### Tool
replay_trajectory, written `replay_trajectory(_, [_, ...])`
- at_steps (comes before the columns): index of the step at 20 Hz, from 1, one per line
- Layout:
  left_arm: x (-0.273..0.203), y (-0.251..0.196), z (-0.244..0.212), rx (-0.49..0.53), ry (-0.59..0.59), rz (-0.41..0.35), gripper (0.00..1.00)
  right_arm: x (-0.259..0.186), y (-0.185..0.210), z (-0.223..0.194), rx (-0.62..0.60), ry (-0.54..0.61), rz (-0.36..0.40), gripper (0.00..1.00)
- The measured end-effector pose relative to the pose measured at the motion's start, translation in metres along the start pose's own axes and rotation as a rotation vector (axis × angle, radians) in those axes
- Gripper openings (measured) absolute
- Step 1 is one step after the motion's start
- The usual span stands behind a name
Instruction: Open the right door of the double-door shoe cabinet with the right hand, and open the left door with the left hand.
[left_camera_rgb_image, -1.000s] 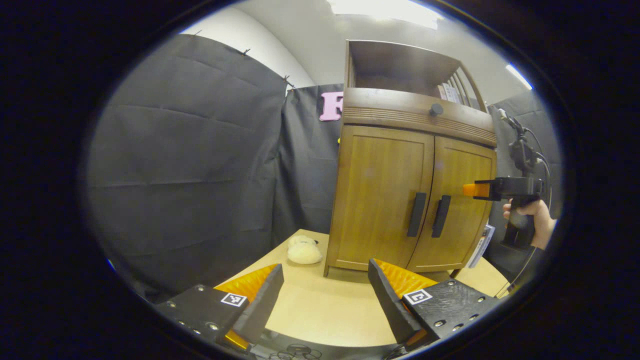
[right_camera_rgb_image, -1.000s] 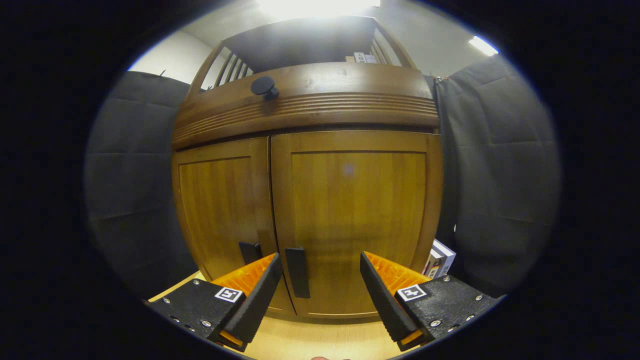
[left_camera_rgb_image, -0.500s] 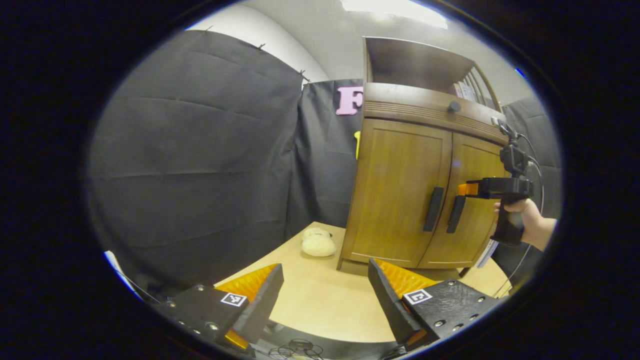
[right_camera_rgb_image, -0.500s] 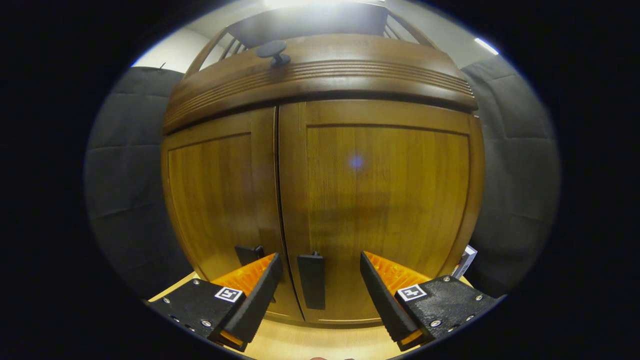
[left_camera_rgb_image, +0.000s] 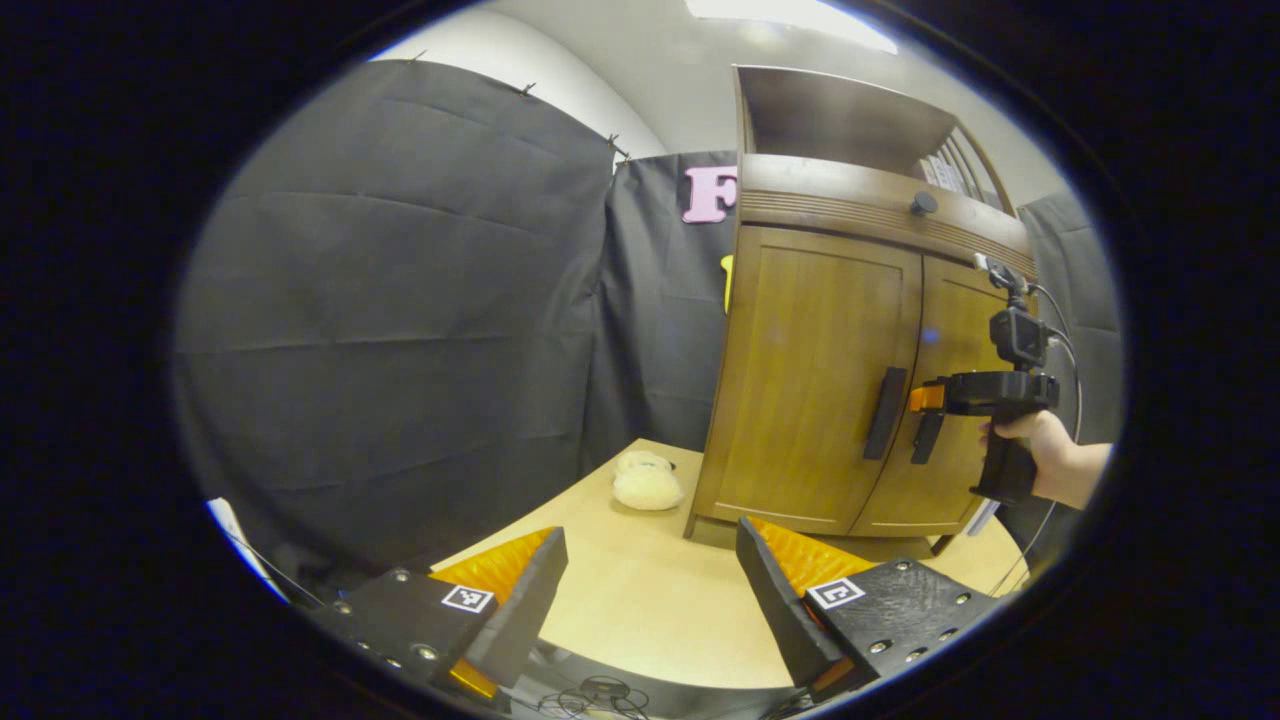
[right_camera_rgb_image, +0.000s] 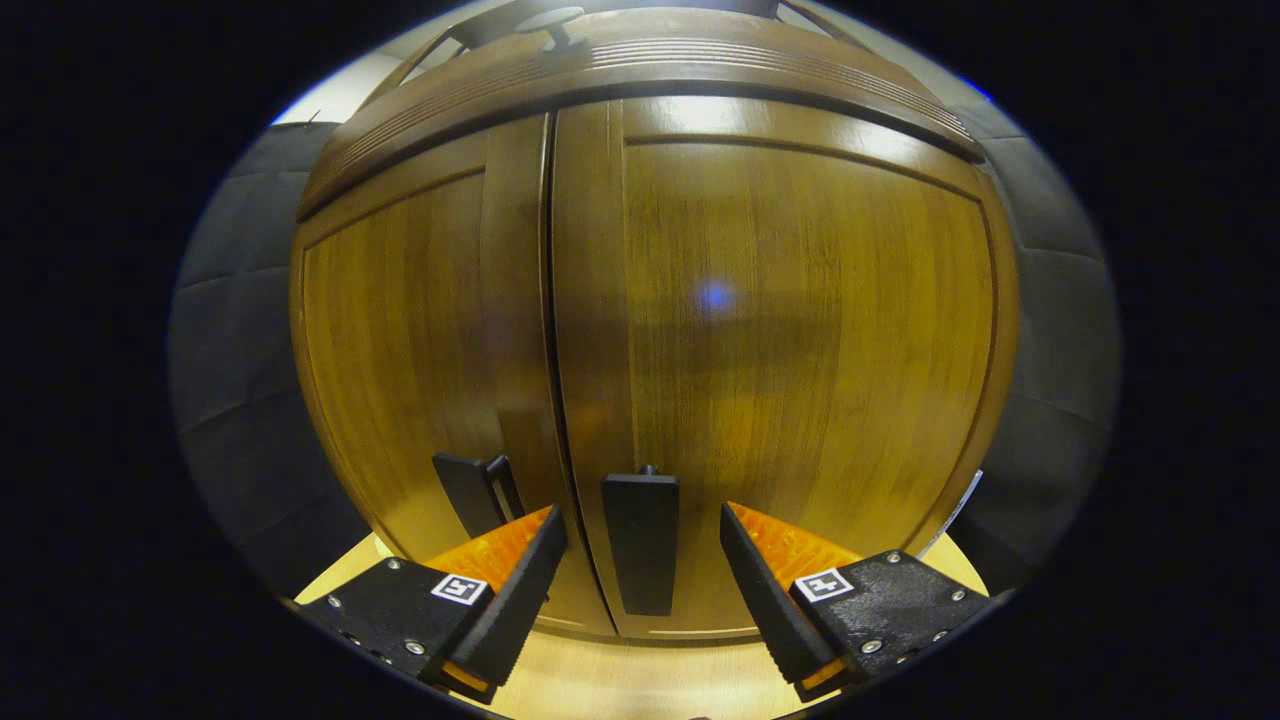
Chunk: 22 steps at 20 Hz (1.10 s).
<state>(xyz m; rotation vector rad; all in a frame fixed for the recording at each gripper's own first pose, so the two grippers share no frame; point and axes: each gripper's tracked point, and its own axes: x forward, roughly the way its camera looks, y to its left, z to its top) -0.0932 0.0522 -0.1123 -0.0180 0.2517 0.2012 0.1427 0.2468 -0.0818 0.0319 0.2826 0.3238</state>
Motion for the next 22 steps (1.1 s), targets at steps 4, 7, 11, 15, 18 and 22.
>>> replay_trajectory(4, [-0.002,0.002,0.0,0.0,0.015,0.016,0.97,-0.003,0.016,0.005,0.003,0.005,-0.003,0.73])
replay_trajectory(7, [-0.003,0.003,-0.001,0.006,0.019,0.038,0.97,0.003,0.004,0.002,0.009,-0.004,-0.039,0.4])
replay_trajectory(11, [0.0,0.008,-0.002,-0.017,0.022,0.047,1.0,0.003,0.004,0.001,0.011,0.008,-0.002,0.31])
replay_trajectory(15, [0.0,0.007,-0.001,-0.015,0.021,0.037,1.0,0.001,0.004,0.001,0.002,0.004,-0.003,0.28])
replay_trajectory(18, [0.001,0.007,0.0,-0.032,0.03,0.02,1.0,-0.004,0.004,0.001,0.011,0.001,0.009,0.28])
replay_trajectory(22, [0.002,0.006,0.003,-0.005,0.029,0.02,1.0,-0.012,0.004,0.002,0.005,-0.003,0.021,0.28])
